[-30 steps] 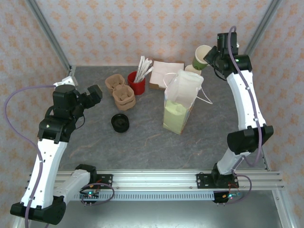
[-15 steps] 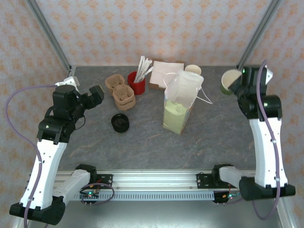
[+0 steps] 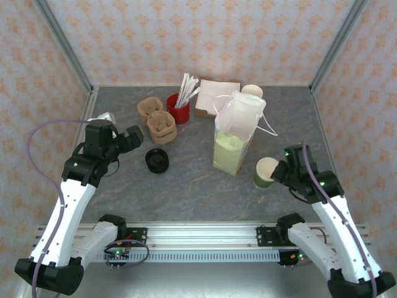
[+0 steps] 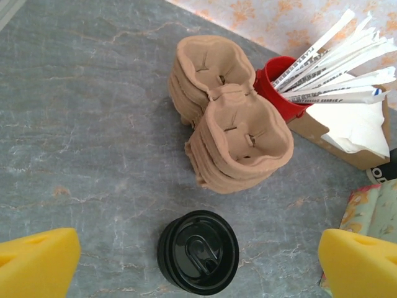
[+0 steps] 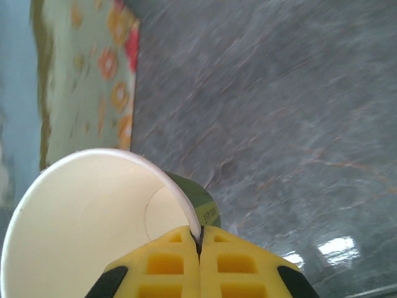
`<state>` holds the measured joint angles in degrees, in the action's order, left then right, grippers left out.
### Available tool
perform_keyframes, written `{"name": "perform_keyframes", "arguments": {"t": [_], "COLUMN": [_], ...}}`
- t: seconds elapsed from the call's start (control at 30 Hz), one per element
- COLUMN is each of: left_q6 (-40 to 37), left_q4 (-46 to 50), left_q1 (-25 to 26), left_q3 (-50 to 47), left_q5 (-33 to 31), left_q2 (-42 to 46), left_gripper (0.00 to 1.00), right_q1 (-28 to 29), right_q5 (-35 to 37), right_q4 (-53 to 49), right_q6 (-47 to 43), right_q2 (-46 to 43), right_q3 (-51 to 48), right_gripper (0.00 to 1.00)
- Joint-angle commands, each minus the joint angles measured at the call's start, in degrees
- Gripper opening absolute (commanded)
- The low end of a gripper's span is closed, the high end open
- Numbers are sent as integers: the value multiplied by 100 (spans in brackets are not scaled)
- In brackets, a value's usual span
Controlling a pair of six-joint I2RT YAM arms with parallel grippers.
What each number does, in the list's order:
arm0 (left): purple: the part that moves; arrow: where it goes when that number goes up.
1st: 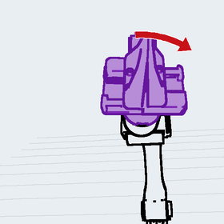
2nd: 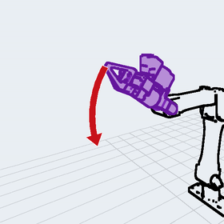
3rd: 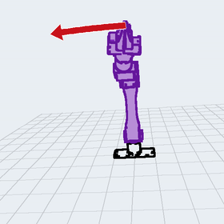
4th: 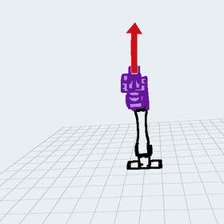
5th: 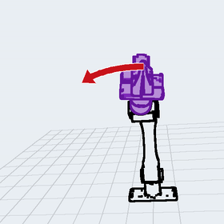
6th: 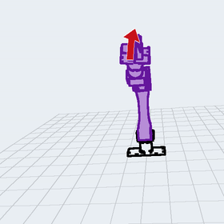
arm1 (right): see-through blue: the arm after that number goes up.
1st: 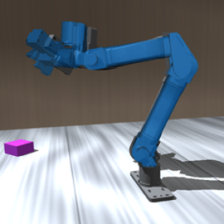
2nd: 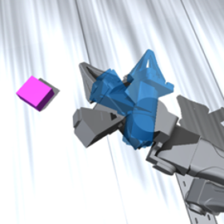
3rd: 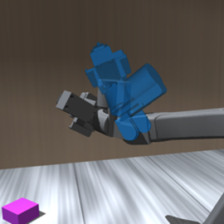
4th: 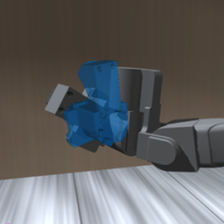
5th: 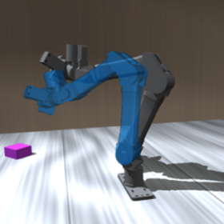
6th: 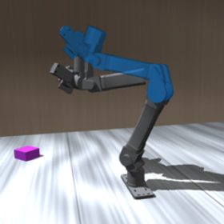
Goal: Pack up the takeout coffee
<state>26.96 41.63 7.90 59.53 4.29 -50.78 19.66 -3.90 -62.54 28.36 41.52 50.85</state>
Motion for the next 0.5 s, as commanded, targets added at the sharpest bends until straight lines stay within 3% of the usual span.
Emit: {"name": "perform_keyframes", "arguments": {"t": [0.0,0.27,0.47], "left_q6": [72,224,327], "left_q4": [-279,-349,-174], "left_q1": [69,105,120], "left_q3": [-165,-638,-833], "left_q5": [26,145,285], "left_q2": [-27,-295,-704], "left_gripper": [99,98,95], "right_q1": [797,2598,4183], "right_q5": [321,677,1529], "right_q4": [524,1796,2586], "right_q6": [503,828,1252], "right_q2": [-25,-133,182], "right_q3": [-344,-1323,-1473], "right_gripper": [0,0,0]}}
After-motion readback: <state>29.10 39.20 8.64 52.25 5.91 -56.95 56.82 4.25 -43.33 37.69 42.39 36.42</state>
